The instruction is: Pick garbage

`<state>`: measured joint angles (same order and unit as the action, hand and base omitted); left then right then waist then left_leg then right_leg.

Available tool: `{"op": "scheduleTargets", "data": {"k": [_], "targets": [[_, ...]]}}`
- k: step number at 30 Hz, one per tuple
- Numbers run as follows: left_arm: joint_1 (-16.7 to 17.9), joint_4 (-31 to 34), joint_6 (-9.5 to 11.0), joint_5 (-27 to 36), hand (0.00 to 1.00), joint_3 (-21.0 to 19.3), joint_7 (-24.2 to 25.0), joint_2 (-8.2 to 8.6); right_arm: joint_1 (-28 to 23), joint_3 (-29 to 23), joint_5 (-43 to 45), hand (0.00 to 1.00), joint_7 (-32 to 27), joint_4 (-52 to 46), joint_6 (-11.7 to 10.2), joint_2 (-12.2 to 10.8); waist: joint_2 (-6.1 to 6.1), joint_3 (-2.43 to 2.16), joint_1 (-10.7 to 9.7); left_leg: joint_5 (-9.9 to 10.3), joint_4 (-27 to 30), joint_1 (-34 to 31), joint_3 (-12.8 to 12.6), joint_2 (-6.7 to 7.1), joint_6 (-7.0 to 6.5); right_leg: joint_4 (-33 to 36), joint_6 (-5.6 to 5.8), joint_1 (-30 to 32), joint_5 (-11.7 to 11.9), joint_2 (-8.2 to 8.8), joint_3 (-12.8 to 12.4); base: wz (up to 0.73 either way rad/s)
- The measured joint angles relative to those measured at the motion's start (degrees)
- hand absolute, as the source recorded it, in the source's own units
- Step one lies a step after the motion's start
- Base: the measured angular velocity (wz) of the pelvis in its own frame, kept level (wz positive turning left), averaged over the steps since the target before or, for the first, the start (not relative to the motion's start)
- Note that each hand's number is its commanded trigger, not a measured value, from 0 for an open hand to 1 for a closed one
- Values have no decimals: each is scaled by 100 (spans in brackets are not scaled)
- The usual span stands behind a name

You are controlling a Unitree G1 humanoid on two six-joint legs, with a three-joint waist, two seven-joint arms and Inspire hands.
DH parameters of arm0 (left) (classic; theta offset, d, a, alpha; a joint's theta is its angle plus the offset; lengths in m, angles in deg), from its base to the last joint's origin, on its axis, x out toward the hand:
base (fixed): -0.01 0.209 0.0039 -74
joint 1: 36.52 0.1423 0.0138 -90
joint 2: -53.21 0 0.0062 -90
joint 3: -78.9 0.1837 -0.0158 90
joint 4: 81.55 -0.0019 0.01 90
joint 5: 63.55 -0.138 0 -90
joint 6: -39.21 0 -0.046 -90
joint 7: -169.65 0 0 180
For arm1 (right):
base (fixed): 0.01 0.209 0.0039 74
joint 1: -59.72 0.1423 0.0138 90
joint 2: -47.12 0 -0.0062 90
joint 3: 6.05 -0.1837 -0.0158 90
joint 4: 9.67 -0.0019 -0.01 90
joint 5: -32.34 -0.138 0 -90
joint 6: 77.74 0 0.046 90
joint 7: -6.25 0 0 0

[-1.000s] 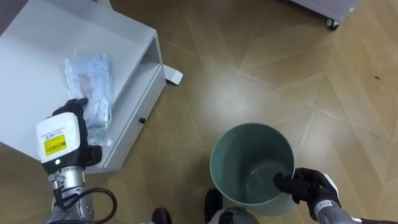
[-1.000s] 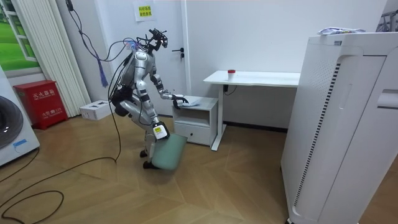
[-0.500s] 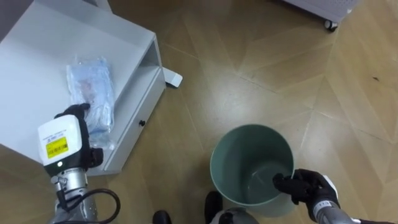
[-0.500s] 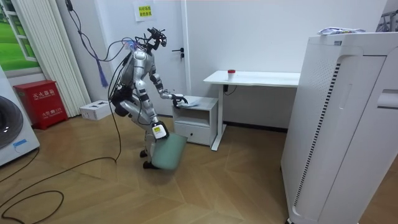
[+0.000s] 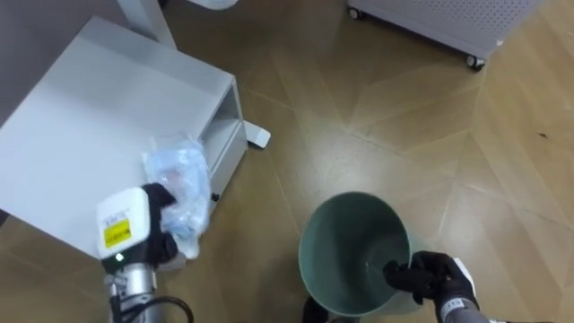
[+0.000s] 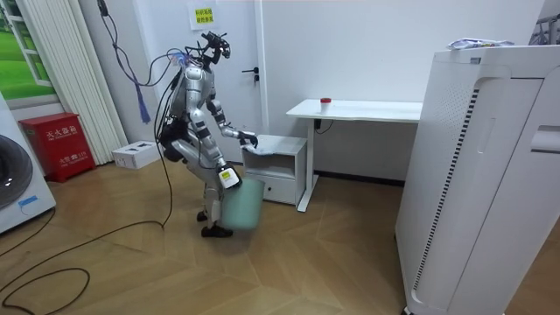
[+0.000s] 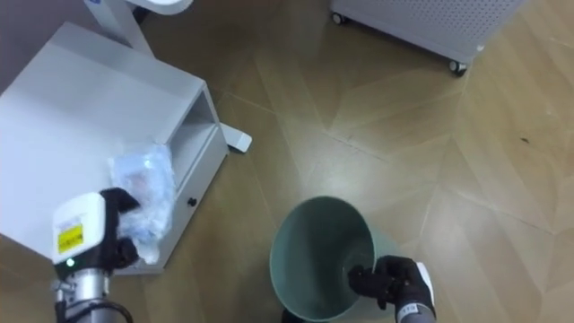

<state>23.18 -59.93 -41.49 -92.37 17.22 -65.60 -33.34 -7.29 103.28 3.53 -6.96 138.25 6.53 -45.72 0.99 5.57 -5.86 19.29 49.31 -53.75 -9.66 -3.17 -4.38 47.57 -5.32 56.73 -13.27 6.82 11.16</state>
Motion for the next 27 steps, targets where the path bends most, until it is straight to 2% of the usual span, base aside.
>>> {"op": "scheduleTargets", "data": {"k": [4, 7, 8, 9, 11, 14, 15, 17, 21, 27], "targets": [[196, 254, 90, -16, 100, 128, 134, 260, -20, 82, 0, 100, -2, -62, -67, -109, 2, -13, 0, -1, -29, 80, -10, -3, -1, -28, 1, -74, 0, -3, 4, 0], [380, 530, 124, -19, 100, 235, 323, 334, -135, 86, 135, 100, 6, -134, -94, -222, 9, -30, 0, -2, -72, 215, -64, -8, -2, -44, 3, -169, 2, 1, -19, -6], [411, 563, 133, -17, 100, 255, 363, 351, -191, 88, 181, 100, 9, -184, -94, -233, 13, -45, -1, -2, -81, 244, -76, -8, -2, -46, 3, -194, 2, 1, -27, -7], [496, 625, 145, -15, 100, 273, 425, 400, -299, 95, 255, 100, 13, -270, -94, -246, 20, -109, -1, -2, -117, 284, -104, -9, -2, -70, 9, -221, 5, -1, -41, -8], [606, 656, 186, -21, 100, 356, 509, 465, -395, 133, 301, 100, 13, -288, -94, -247, 30, -155, -5, -2, -181, 410, -140, 0, -3, -102, 23, -313, 14, -1, -72, -9], [665, 657, 204, -18, 100, 401, 726, 583, -422, 140, 284, 100, 8, -282, -103, -273, 39, -167, -21, -38, -332, 610, -215, 5, -17, -218, 50, -469, 63, -8, -112, -7], [678, 669, 213, -19, 100, 388, 805, 635, -429, 140, 272, 100, 13, -280, -118, -283, 46, -190, -10, -67, -396, 642, -238, -5, -17, -306, 52, -504, 113, -34, -124, -12], [757, 806, 233, -15, 100, 398, 879, 661, -423, 140, 221, 100, 23, -283, -152, -323, 52, -196, -8, -82, -424, 651, -239, -43, -6, -417, 53, -538, 191, -98, -139, -13], [794, 991, 267, -11, 100, 597, 1108, 740, -435, 194, 152, 100, 73, -307, -192, -363, 60, -201, -33, -104, -458, 649, -274, -40, -40, -471, 80, -527, 238, -96, -161, -4], [762, 991, 410, -11, 100, 599, 1107, 873, -385, 212, 82, 100, 200, -595, -232, -447, 69, -196, -2, -107, -478, 632, -331, -47, -53, -485, 89, -472, 260, -95, -194, -4]]}}
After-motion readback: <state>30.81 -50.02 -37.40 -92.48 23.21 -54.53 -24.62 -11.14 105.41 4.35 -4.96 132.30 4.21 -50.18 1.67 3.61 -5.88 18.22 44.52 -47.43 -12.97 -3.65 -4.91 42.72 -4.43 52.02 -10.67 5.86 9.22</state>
